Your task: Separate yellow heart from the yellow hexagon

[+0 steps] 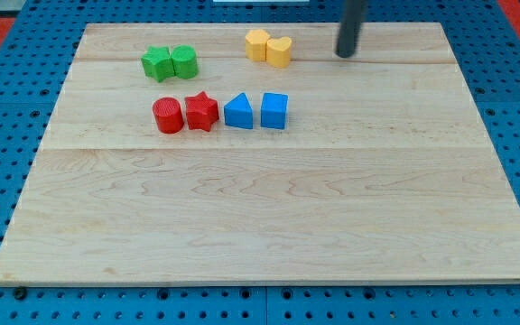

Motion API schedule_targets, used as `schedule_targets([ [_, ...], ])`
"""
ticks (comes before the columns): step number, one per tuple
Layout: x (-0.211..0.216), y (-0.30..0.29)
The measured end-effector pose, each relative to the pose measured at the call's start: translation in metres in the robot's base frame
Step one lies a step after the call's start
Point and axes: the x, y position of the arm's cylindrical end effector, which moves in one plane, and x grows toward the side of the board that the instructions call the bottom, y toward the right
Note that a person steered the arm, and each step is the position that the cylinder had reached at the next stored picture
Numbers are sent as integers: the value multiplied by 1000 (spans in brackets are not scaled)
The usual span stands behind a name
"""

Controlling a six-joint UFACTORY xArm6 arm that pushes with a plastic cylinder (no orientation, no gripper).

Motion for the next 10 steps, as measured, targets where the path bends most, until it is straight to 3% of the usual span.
schedule_targets([
  [2, -29, -61],
  [4, 2, -54],
  [7, 24, -121],
  [9, 62, -25],
  [10, 38, -45],
])
